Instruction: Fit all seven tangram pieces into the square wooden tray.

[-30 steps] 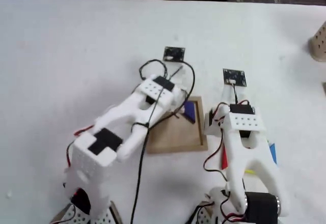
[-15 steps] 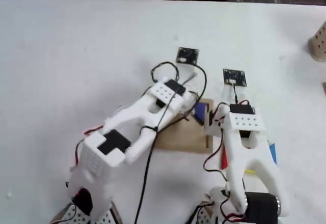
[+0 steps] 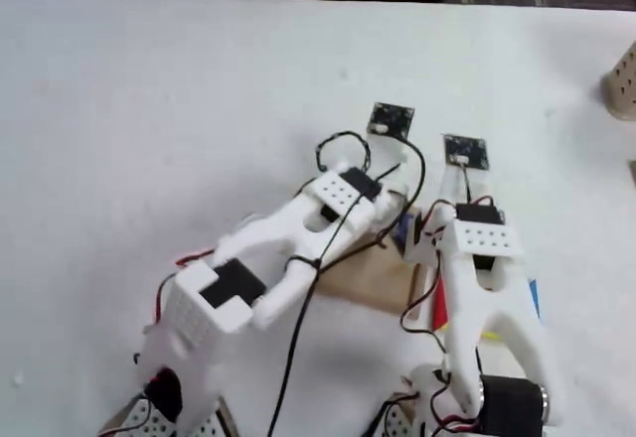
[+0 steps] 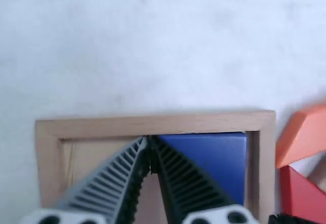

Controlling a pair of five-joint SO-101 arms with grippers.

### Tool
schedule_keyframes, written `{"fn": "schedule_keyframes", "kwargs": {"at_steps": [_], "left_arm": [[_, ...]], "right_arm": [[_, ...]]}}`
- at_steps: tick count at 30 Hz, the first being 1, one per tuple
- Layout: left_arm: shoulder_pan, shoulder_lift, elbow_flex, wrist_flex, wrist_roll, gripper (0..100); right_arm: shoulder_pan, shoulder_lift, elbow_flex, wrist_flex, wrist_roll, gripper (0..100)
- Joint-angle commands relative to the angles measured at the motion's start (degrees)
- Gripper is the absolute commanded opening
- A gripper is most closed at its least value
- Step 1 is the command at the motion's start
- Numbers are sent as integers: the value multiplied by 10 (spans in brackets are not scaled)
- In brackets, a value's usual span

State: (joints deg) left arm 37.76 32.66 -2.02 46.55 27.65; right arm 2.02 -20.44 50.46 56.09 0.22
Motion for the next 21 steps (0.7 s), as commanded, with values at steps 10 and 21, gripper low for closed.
{"fn": "schedule_keyframes", "kwargs": {"at_steps": [10, 21], "left_arm": [[37, -22, -13, -69, 4, 23], [25, -35, -19, -27, 4, 23]], "right_arm": [[51, -22, -23, -21, 25, 21], [90, -18, -21, -44, 21, 21]]}}
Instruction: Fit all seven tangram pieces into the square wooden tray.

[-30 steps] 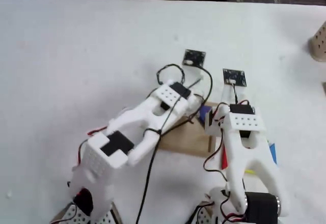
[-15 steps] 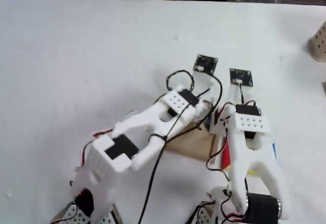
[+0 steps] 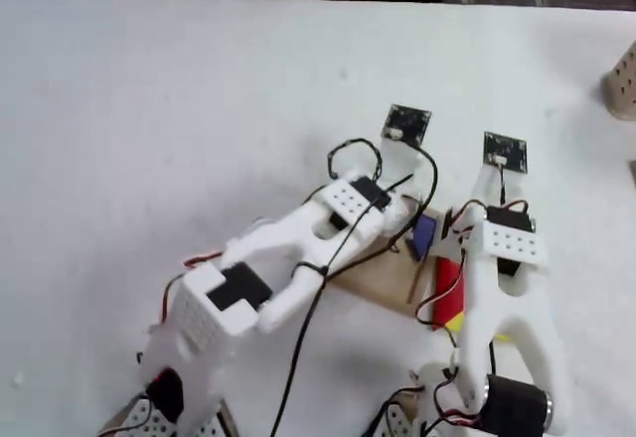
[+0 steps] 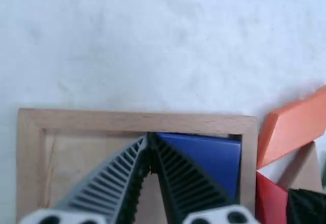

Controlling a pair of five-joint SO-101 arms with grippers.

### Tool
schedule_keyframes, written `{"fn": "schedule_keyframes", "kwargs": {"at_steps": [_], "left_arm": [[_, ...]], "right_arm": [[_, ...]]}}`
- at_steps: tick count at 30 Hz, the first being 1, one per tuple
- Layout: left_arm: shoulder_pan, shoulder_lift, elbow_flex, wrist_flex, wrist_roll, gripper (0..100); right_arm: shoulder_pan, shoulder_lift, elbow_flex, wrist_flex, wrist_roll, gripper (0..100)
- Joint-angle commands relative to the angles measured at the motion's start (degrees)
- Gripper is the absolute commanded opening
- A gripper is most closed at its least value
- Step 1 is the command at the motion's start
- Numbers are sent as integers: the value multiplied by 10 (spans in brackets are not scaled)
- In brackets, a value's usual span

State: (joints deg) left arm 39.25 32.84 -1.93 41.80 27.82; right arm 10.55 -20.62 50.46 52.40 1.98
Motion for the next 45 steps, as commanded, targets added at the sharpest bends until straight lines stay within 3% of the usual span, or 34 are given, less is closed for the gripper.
{"fn": "schedule_keyframes", "kwargs": {"at_steps": [1, 7, 14, 31, 39, 45], "left_arm": [[9, -45, -18, 28, 2, 23], [8, -92, 14, 47, 2, 23], [58, -82, 46, 4, 2, 23], [84, -7, -11, 5, 3, 23], [75, -74, -4, 88, 2, 23], [0, -73, 29, 97, 3, 23]], "right_arm": [[6, -16, -21, -7, 4, 21], [23, -16, -20, -7, 4, 21], [30, -17, -21, -7, 4, 21], [44, -18, -24, -22, 4, 21], [43, -17, -24, -23, 4, 21], [43, -17, -24, -23, 4, 21]]}}
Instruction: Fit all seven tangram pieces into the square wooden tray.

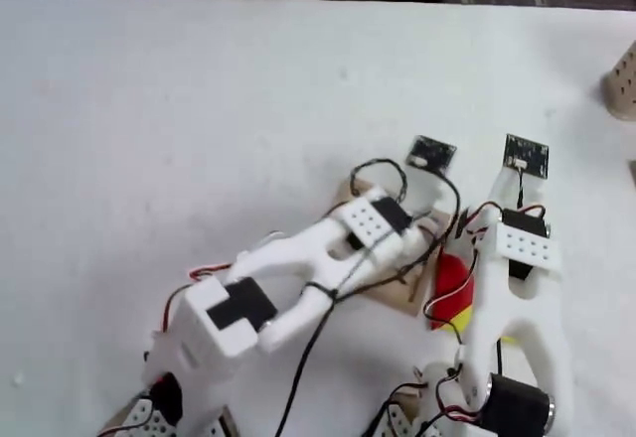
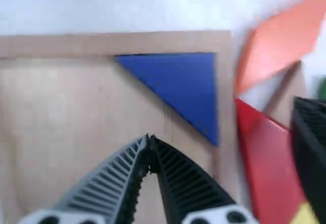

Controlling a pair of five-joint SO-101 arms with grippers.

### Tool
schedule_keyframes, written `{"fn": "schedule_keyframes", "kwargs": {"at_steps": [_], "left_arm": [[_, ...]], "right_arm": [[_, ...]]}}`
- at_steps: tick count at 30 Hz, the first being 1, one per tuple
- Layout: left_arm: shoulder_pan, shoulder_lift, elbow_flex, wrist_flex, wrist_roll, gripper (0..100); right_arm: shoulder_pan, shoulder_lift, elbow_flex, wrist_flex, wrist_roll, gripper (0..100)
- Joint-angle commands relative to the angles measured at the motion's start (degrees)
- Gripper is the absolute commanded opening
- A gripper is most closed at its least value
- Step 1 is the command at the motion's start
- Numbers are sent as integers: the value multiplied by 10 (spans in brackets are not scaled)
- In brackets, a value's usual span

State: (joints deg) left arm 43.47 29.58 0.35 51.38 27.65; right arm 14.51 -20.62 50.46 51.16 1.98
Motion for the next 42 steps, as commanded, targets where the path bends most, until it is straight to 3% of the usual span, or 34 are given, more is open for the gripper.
{"fn": "schedule_keyframes", "kwargs": {"at_steps": [1, 14, 21, 27, 33, 36, 42], "left_arm": [[-58, -41, 15, 3, 5, 23], [-209, -46, 91, 62, 8, 23], [-212, -54, 89, 94, 5, 22], [-209, -143, 126, 90, 4, 22], [-215, -250, 215, 11, 3, 22], [-225, -289, 251, -41, -36, 23], [-263, -338, 316, -146, -96, 23]], "right_arm": [[3, -17, -24, -12, 4, 21], [4, -17, -22, -12, 4, 21], [2, -17, -21, -12, 4, 21], [1, -16, -21, -12, 4, 22], [-7, -16, -21, -10, 3, 22], [-7, -21, -27, -11, 3, 23], [4, -15, -107, 58, -24, 141]]}}
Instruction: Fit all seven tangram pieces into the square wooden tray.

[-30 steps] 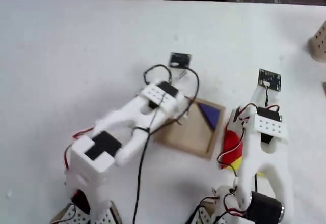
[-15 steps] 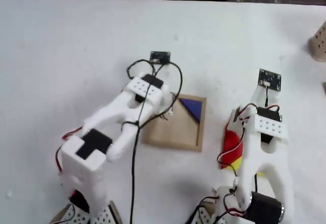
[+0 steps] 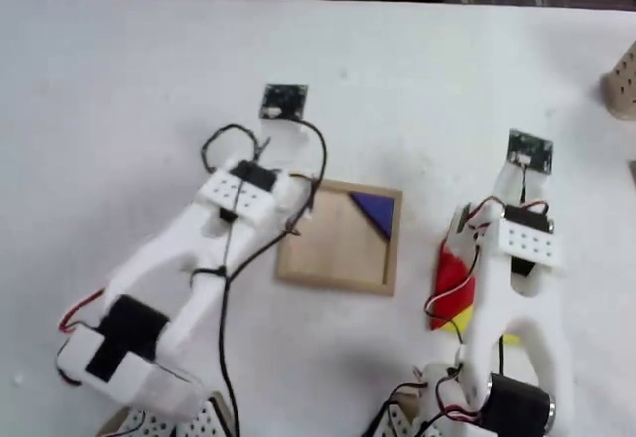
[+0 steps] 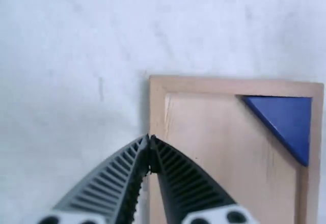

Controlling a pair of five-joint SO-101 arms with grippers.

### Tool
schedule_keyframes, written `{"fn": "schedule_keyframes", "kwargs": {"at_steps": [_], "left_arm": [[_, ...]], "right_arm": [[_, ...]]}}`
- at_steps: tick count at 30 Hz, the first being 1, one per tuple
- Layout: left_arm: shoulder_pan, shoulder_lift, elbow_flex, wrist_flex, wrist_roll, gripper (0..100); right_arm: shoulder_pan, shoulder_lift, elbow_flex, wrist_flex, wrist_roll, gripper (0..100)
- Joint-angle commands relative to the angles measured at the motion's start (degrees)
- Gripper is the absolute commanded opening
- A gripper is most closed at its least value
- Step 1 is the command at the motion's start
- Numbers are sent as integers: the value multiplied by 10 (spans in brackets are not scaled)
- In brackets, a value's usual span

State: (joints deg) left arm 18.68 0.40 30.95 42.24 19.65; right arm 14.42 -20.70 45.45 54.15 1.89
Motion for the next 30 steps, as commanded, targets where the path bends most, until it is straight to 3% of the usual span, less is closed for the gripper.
{"fn": "schedule_keyframes", "kwargs": {"at_steps": [1, 10, 16, 23, 30], "left_arm": [[-18, -52, 21, -70, -16, 23], [-32, -92, 78, -149, -47, 23], [-32, -92, 79, -152, -47, 23], [-31, -91, 78, -152, -47, 23], [-31, -91, 78, -152, -47, 23]], "right_arm": [[12, -15, -70, 38, -35, 143], [22, -8, -98, 38, -206, 146], [22, 108, -116, -11, -294, 206], [15, 307, -280, -7, -313, 208], [15, 440, -446, 82, -314, 206]]}}
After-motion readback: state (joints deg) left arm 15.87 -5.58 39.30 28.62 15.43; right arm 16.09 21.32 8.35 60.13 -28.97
